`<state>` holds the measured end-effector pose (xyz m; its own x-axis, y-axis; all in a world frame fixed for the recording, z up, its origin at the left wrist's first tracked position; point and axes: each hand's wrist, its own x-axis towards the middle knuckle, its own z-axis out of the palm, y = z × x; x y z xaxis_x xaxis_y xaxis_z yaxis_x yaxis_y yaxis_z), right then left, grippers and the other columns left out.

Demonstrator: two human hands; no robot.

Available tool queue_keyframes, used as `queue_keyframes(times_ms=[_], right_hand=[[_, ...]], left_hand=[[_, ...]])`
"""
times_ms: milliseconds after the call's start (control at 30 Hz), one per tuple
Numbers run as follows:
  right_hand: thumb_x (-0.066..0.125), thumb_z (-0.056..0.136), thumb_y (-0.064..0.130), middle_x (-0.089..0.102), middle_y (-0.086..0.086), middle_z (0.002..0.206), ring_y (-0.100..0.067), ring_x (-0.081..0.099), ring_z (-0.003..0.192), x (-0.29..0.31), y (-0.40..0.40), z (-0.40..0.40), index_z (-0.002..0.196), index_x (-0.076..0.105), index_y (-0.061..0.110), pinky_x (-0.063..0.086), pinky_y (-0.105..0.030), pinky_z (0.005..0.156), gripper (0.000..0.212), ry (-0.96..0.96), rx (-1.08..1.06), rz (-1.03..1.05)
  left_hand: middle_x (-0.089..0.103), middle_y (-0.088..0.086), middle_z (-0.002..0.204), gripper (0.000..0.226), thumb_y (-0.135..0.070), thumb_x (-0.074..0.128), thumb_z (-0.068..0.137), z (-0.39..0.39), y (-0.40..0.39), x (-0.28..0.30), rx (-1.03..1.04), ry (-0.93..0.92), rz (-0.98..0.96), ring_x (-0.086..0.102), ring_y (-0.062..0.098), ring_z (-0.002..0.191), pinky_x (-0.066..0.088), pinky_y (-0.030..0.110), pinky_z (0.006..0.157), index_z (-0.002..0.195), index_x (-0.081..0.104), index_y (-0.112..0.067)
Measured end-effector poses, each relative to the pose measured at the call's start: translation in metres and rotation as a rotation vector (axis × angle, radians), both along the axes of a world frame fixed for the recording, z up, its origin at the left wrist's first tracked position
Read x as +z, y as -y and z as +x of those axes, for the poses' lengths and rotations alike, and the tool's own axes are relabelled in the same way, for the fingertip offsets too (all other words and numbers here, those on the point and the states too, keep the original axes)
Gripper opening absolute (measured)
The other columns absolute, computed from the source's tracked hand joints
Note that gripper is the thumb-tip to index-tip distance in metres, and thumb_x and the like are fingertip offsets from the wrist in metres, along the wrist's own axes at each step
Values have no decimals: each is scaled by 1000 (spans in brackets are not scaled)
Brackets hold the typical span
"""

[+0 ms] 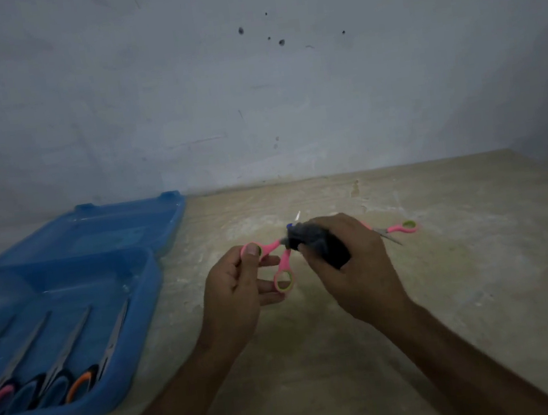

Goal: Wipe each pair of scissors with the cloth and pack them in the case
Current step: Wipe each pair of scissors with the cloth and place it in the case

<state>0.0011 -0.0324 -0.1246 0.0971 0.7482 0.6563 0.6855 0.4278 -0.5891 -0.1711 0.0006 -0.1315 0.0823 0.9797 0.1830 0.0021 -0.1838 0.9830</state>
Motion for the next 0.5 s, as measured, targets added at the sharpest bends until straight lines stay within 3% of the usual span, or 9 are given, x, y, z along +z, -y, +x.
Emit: queue_keyframes(times_ms=[67,167,300,400,500], right_hand=[[67,93,28,61,3,101,-11,58,90,-7,-3,-4,123,69,24,47,-24,75,30,143,23,-25],[66,88,33,57,3,94,-17,58,83,-13,-7,-6,118,69,24,45,-31,65,32,236,-65,-31],[67,88,34,68,1,93,-20,62,81,-12,-12,-1,105,71,21,50,-37,68,22,161,-160,8],[71,85,29,72,3,98,-21,67,89,-8,-15,15,111,68,27,50,-32,71,25,87,-271,-19],[74,84,26,71,3,95,-20,66,85,1,-13,31,114,59,32,44,-29,66,34,-18,-401,5]], left_hand=[[78,10,82,29,-19,44,107,2,2,-2,-39,10,29,75,20,65,59,25,57,102,70,-6],[77,11,76,28,-13,44,106,2,0,-3,-105,22,67,75,22,64,60,29,59,101,70,-4],[75,20,76,27,-13,44,107,2,-2,-2,-122,68,19,74,32,65,61,36,59,99,69,-7],[75,19,73,28,-16,43,108,-1,-5,-2,-105,121,-56,74,33,63,62,39,59,98,67,-8],[75,18,72,28,-19,43,108,-5,-9,-3,-88,162,-116,74,32,62,63,36,58,102,66,-5]])
